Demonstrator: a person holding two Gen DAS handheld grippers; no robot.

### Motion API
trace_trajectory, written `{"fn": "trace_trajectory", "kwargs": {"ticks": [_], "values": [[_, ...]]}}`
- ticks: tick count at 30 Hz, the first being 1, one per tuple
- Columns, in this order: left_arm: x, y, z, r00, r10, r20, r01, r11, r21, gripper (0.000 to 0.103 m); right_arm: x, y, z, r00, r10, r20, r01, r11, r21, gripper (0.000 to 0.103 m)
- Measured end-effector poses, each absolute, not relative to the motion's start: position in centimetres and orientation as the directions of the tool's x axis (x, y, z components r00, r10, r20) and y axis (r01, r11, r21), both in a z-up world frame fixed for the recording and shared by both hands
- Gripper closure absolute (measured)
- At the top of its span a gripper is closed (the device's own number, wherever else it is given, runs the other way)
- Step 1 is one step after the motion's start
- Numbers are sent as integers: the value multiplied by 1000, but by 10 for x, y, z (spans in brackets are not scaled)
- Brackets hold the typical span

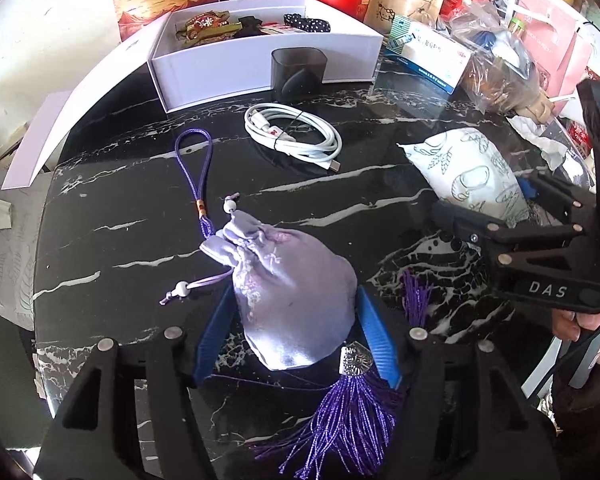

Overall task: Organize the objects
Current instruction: 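Lift the pouch with the left tool while the right tool lifts the white packet, then carry the pouch and white packet with both tools over the white box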

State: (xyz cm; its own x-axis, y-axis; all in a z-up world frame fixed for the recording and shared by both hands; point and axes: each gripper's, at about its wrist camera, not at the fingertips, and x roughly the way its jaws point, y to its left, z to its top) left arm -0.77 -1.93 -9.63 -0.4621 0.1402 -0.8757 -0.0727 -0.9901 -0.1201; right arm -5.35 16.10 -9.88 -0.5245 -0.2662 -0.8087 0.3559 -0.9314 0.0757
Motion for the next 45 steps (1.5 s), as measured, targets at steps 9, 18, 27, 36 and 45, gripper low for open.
{"fn": "trace_trajectory", "kwargs": {"ticks": [9,18,27,36,45], "values": [[-7,-26,-94,-461,155,-874,-65,-988,-141,62,-51,167,-94,-505,-299,-809,363,-925,115,48],[-1,-37,-72,-507,157,-848,-37,-986,-160,62,-38,161,-78,-504,-342,-793,415,-901,125,48],[-4,-47,-51,-531,143,-835,-11,-987,-162,62,-31,152,-54,-521,-349,-779,466,-881,83,48],[-17,-48,-26,-564,121,-817,-15,-991,-136,62,-36,145,-33,-530,-381,-758,509,-858,75,48],[-50,-53,-8,-581,118,-805,-22,-991,-129,62,-61,142,-19,-542,-399,-740,533,-843,64,48]]}}
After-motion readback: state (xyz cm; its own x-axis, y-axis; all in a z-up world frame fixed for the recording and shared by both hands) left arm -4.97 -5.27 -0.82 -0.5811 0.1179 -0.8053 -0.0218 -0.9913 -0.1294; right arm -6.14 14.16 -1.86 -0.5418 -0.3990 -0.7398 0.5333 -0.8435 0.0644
